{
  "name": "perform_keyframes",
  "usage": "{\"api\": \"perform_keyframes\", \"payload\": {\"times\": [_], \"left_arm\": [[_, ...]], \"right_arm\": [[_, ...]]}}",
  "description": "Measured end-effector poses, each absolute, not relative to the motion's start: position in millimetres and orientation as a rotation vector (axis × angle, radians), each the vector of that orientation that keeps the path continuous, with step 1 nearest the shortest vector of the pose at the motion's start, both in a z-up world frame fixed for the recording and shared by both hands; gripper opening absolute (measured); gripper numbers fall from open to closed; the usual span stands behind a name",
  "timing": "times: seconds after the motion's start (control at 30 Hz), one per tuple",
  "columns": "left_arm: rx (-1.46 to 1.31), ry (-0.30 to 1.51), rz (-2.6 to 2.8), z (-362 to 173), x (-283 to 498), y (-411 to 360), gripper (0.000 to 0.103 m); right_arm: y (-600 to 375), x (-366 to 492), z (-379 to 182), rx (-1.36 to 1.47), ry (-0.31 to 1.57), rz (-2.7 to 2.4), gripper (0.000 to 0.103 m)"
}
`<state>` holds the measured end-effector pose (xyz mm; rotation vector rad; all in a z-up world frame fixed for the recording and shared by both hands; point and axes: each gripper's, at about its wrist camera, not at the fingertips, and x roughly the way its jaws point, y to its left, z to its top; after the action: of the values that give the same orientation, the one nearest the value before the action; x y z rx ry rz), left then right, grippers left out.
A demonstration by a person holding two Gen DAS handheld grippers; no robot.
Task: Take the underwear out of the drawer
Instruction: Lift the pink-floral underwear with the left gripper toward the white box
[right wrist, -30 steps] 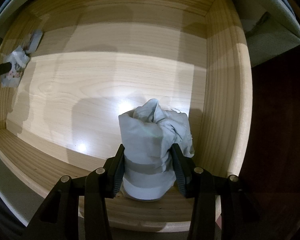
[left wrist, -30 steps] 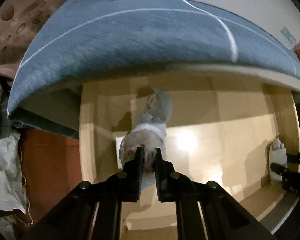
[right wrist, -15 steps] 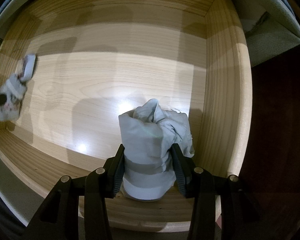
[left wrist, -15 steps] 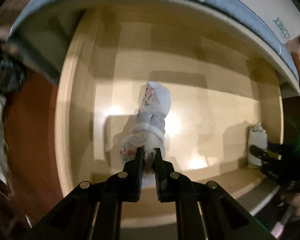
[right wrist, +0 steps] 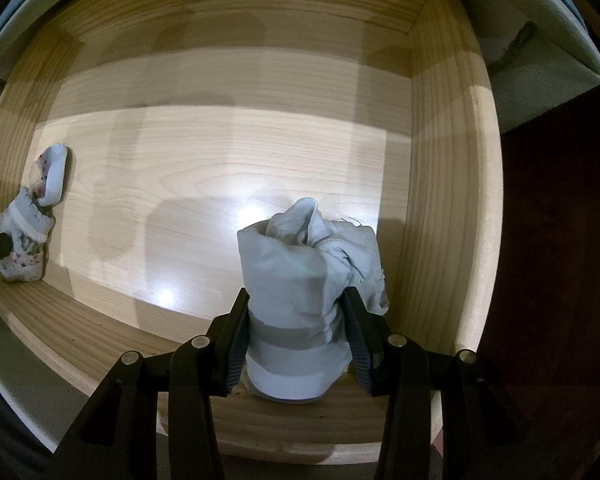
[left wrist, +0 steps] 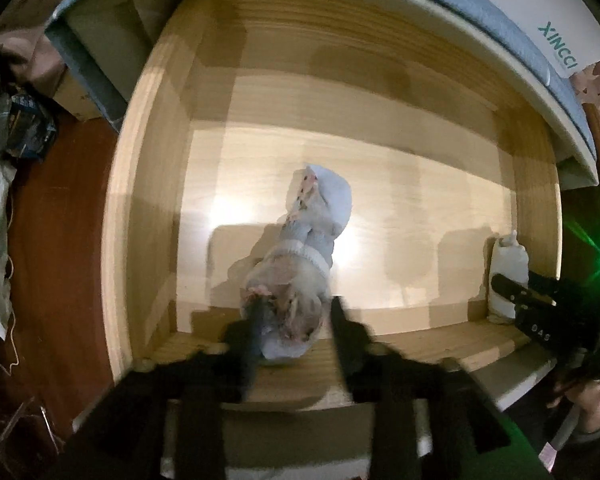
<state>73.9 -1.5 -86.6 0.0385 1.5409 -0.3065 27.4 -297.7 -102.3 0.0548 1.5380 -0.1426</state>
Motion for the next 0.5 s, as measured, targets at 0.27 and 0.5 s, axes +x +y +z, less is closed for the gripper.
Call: {"api": "perform_keyframes", "payload": {"times": [0.27, 0.5], "left_arm": [[0.111, 1.556, -0.29, -88.4, 83.4, -6.3, 0.062], [0.199, 1.613, -0.251, -113.5, 90.1, -13.7, 0.062]], "right_arm": [[-297.9, 28.1, -103.0, 0.056, 1.538, -0.143, 0.041], [-297.8, 28.6, -104.0, 0.056, 1.538, -0.143, 0.041]]}}
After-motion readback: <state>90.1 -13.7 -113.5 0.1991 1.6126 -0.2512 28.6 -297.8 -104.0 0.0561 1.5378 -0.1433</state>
